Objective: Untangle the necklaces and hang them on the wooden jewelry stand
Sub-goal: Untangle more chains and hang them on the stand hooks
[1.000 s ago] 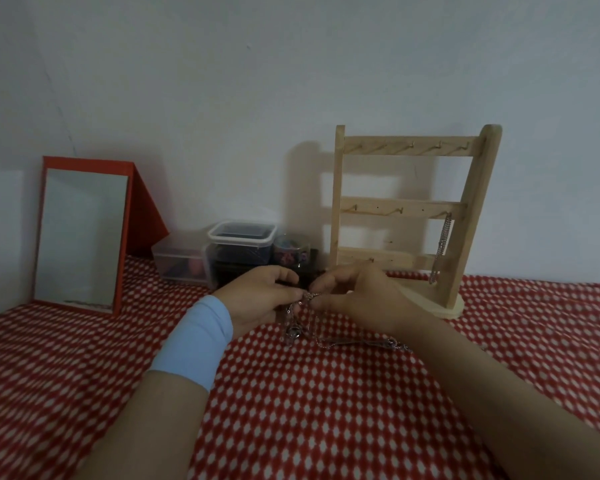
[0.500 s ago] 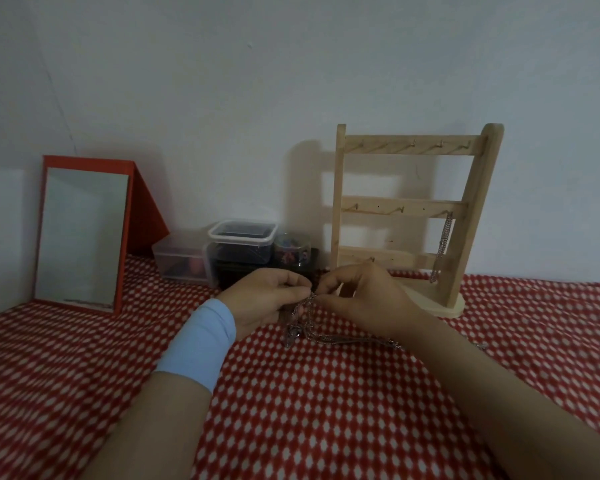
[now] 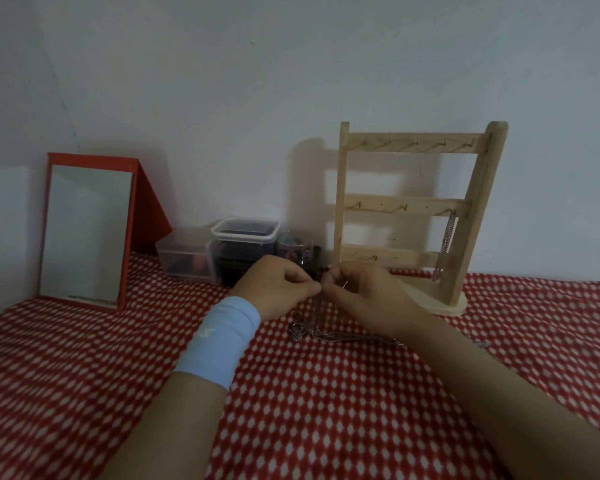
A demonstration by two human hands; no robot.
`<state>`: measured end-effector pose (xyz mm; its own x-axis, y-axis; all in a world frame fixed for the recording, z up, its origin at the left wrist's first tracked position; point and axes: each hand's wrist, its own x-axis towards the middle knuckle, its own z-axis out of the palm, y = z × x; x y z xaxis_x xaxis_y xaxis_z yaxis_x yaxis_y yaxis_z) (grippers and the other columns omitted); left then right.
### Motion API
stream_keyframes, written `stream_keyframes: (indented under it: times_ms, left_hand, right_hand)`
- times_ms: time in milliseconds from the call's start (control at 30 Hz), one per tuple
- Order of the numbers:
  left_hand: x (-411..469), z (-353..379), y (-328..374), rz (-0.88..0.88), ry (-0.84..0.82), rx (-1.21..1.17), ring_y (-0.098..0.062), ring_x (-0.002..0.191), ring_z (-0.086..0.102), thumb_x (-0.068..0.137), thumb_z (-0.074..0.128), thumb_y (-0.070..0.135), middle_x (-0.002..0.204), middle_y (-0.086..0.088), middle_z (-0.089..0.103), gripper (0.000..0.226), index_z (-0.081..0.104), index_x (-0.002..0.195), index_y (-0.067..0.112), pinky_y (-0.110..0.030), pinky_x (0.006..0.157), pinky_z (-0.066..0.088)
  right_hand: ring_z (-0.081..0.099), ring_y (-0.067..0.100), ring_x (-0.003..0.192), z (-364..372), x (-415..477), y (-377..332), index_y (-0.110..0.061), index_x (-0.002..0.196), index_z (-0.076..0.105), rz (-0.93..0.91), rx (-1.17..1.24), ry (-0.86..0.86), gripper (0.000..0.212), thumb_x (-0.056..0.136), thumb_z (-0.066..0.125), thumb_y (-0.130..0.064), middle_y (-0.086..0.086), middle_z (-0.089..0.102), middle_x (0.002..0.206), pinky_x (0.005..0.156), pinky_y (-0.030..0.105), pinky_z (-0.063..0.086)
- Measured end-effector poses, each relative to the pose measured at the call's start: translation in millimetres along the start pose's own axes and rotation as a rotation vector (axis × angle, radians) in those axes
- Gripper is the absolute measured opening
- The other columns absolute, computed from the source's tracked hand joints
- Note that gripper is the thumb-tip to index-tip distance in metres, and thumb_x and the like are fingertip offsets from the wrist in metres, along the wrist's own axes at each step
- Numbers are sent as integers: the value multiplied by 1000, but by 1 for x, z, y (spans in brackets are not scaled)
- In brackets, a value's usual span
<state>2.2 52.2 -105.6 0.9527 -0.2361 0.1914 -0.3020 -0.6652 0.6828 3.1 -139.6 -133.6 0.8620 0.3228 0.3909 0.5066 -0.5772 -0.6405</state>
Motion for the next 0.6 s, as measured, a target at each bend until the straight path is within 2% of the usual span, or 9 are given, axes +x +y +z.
stream_keyframes:
  times_ms: [100,200,267,333,433,533,600]
  left_hand:
    - [-1,2,-1,-65,-73,-113,4,84,64,85,71,36,86,16,72,15,78,94,26,-15,79,46]
    - [-2,4,-3,-124,-103,-240,2,79,65,85,72,37,77,16,71,15,77,93,25,-16,74,48]
    - [-1,5,-4,-141,-103,-259,0,80,66,83,73,36,77,15,72,13,77,90,26,-18,77,49]
    - [-1,5,-5,-142,-101,-253,0,83,67,82,75,36,81,14,74,13,78,89,26,-20,81,51]
    - [-1,4,-7,-141,-123,-275,-3,84,69,83,74,34,83,11,75,10,78,89,27,-20,79,52]
    - [0,6,-7,-182,-146,-436,-10,85,68,84,73,25,82,5,75,7,79,82,24,-26,76,52]
    - [2,7,-8,-216,-142,-540,-18,85,66,82,71,24,85,-4,74,10,78,79,17,-33,79,52]
  right_hand:
    - [64,2,71,-3,0,-4,-29,89,69,-17,-25,-23,14,100,62,-23,-11,69,80,67,19,52]
    - [66,10,67,-7,-1,-6,-31,87,67,-25,12,-42,19,101,61,-19,-5,70,76,65,27,57]
    - [67,12,69,-8,1,-5,-33,86,67,-18,-9,-62,21,101,61,-19,-4,70,77,66,29,58]
    - [66,8,70,-9,1,-4,-30,87,68,-11,-4,-92,20,101,60,-18,-6,70,77,66,24,55]
    - [66,7,72,-10,1,-5,-23,89,69,10,48,-128,19,102,58,-17,-7,70,78,69,24,56]
    - [67,9,74,-12,1,-8,-26,88,66,49,48,-153,21,104,55,-21,-6,69,79,73,26,57]
    - [63,7,74,-12,1,-11,-28,87,62,64,32,-155,22,106,50,-25,-8,66,79,72,25,54]
